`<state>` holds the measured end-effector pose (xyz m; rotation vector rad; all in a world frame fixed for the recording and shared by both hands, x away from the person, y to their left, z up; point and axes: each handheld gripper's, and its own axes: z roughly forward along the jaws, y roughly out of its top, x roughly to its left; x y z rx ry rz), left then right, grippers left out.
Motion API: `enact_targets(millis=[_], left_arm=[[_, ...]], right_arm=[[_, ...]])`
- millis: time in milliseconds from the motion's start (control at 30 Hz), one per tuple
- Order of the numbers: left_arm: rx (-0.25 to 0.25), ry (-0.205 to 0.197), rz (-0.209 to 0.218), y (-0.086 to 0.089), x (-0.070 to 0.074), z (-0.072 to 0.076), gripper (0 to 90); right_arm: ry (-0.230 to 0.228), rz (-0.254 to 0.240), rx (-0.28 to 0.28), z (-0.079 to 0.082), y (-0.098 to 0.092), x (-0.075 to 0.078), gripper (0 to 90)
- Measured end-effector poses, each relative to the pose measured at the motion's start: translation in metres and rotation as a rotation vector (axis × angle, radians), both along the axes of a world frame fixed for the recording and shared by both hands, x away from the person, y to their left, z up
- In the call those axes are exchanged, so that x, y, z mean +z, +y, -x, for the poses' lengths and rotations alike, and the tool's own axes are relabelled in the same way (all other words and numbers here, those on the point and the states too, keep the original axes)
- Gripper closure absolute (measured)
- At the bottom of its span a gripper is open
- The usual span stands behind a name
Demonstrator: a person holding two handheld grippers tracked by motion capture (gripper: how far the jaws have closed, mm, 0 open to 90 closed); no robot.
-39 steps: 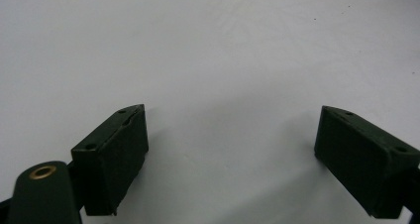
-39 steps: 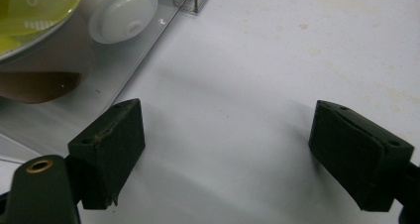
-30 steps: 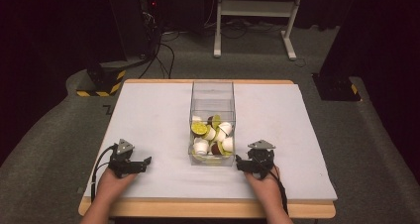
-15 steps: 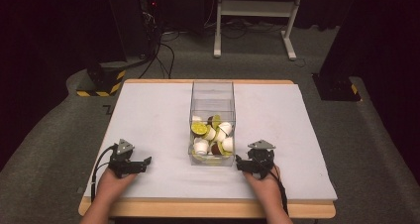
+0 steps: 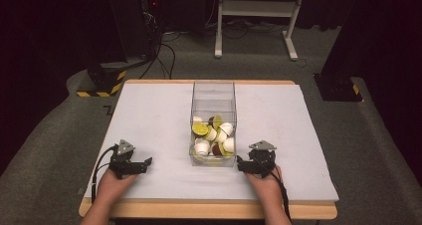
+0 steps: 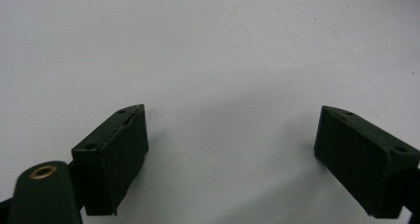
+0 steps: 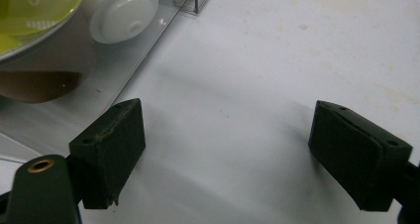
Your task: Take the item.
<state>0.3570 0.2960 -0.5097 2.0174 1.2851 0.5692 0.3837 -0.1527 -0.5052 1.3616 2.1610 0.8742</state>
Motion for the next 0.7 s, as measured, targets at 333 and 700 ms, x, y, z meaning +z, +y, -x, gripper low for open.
enact_targets(millis=[333, 700], left_arm=[[0.001, 0.001, 0.002, 0.000, 0.000, 0.000, 13.5], [0.002, 0.000, 0.003, 0.000, 0.000, 0.000, 13.5]], right_arm=[[-0.001, 0.005, 0.018, 0.001, -0.003, 0.005, 14.7], [-0.016, -0.028, 0.036, 0.004, -0.009, 0.011, 20.4]])
